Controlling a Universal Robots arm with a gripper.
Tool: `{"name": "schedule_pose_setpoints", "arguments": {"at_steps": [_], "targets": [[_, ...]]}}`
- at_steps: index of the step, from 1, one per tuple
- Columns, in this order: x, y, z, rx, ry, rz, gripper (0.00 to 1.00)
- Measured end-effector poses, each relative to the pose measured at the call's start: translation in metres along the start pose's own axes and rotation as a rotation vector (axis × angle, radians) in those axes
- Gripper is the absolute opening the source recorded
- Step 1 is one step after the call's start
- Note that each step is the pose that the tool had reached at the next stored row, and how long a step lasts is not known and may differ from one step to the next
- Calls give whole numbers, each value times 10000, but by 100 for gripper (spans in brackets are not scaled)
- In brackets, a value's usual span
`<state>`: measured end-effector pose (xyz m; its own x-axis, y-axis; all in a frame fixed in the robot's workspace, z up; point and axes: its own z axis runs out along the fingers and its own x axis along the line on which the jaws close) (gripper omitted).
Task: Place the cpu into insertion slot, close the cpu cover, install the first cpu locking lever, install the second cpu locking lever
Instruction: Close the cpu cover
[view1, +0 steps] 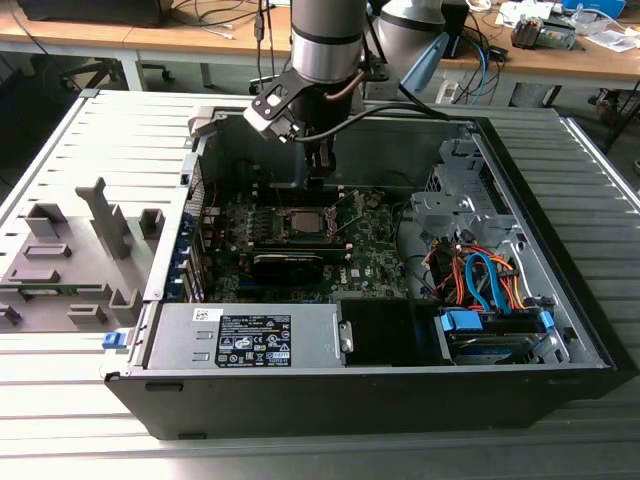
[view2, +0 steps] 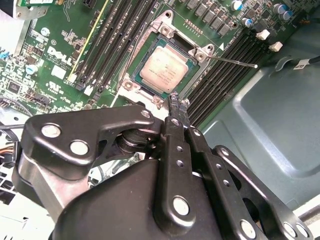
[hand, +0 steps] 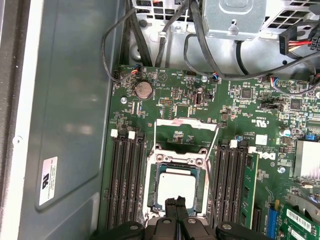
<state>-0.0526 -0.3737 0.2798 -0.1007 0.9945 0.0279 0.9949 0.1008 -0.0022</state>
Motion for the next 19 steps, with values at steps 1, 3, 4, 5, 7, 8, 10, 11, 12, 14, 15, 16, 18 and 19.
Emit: {"name": "schedule_pose_setpoints", "arguments": {"at_steps": [1, 3, 4, 5, 7, 8, 10, 11, 12, 14, 15, 16, 18, 19], "targets": [[0, 0, -2, 0, 0, 0, 11], [0, 0, -6, 0, 0, 0, 11], [0, 0, -7, 0, 0, 0, 11], [0, 0, -8, 0, 0, 0, 11], [0, 0, -11, 0, 0, 0, 11], [0, 0, -13, 0, 0, 0, 11], [1, 0, -18, 0, 0, 0, 11], [1, 0, -20, 1, 0, -1, 11], [1, 0, -21, 0, 1, 0, 11], [1, 0, -26, 0, 0, -1, 11], [1, 0, -28, 0, 0, 0, 11], [1, 0, -31, 0, 0, 0, 11], [1, 0, -34, 0, 0, 0, 11], [1, 0, -36, 0, 0, 0, 11]]}}
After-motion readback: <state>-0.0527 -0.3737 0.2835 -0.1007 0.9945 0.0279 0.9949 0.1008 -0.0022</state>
